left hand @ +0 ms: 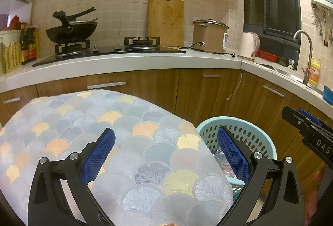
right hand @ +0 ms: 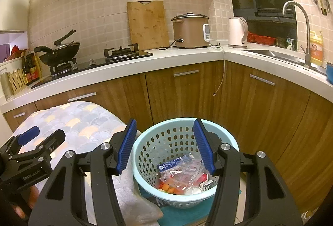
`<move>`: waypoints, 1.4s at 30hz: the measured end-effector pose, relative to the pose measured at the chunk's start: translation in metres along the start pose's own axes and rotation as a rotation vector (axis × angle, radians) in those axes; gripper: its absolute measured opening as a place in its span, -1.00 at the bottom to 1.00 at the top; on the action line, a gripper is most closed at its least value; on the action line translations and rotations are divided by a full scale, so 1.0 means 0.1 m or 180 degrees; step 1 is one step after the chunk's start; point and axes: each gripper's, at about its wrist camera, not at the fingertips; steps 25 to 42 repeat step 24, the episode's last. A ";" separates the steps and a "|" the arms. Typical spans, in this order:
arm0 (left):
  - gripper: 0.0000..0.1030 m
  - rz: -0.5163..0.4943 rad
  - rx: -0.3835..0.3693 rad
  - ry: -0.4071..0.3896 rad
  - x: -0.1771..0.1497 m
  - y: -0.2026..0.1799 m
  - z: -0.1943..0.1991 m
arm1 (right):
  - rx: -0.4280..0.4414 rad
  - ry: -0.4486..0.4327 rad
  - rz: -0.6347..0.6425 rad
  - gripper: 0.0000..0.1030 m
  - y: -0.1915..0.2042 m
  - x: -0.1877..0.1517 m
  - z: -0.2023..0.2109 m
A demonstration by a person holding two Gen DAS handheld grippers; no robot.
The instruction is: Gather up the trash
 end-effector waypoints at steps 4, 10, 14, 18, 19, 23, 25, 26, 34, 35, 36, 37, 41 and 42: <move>0.85 -0.0045 0.0014 -0.0014 0.00 -0.03 0.00 | -0.0016 -0.0008 -0.0014 0.03 -0.02 0.00 0.01; 0.85 0.0100 -0.0149 0.0068 0.01 -0.02 -0.02 | -0.0022 0.0001 -0.0021 0.03 -0.02 0.00 0.01; 0.86 0.0156 -0.0146 0.0068 0.05 -0.02 0.00 | -0.0054 -0.0029 -0.0008 0.03 -0.03 0.02 0.04; 0.86 0.0123 -0.0119 0.0082 0.08 -0.03 0.05 | -0.0081 -0.0022 -0.0024 0.03 -0.05 0.04 0.07; 0.86 0.0145 -0.0111 0.0122 0.08 -0.02 0.05 | -0.0091 -0.0025 -0.0021 0.03 -0.05 0.05 0.08; 0.86 0.0177 -0.0092 0.0137 0.07 0.01 0.10 | -0.0108 -0.0045 -0.0013 0.03 -0.04 0.07 0.15; 0.86 0.0160 -0.0071 0.0116 0.07 0.00 0.13 | -0.0116 -0.0056 -0.0011 0.03 -0.04 0.08 0.18; 0.86 0.0160 -0.0071 0.0116 0.07 0.00 0.13 | -0.0116 -0.0056 -0.0011 0.03 -0.04 0.08 0.18; 0.86 0.0160 -0.0071 0.0116 0.07 0.00 0.13 | -0.0116 -0.0056 -0.0011 0.03 -0.04 0.08 0.18; 0.86 0.0160 -0.0071 0.0116 0.07 0.00 0.13 | -0.0116 -0.0056 -0.0011 0.03 -0.04 0.08 0.18; 0.86 0.0160 -0.0071 0.0116 0.07 0.00 0.13 | -0.0116 -0.0056 -0.0011 0.03 -0.04 0.08 0.18; 0.86 0.0160 -0.0071 0.0116 0.07 0.00 0.13 | -0.0116 -0.0056 -0.0011 0.03 -0.04 0.08 0.18; 0.86 0.0160 -0.0071 0.0116 0.07 0.00 0.13 | -0.0116 -0.0056 -0.0011 0.03 -0.04 0.08 0.18; 0.86 0.0160 -0.0071 0.0116 0.07 0.00 0.13 | -0.0116 -0.0056 -0.0011 0.03 -0.04 0.08 0.18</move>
Point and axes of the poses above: each gripper's, at about its wrist camera, not at the fingertips, and z roughly against the way its jaws point, y to its left, x to its top, and after that the axes turned 7 degrees about -y, right-handed
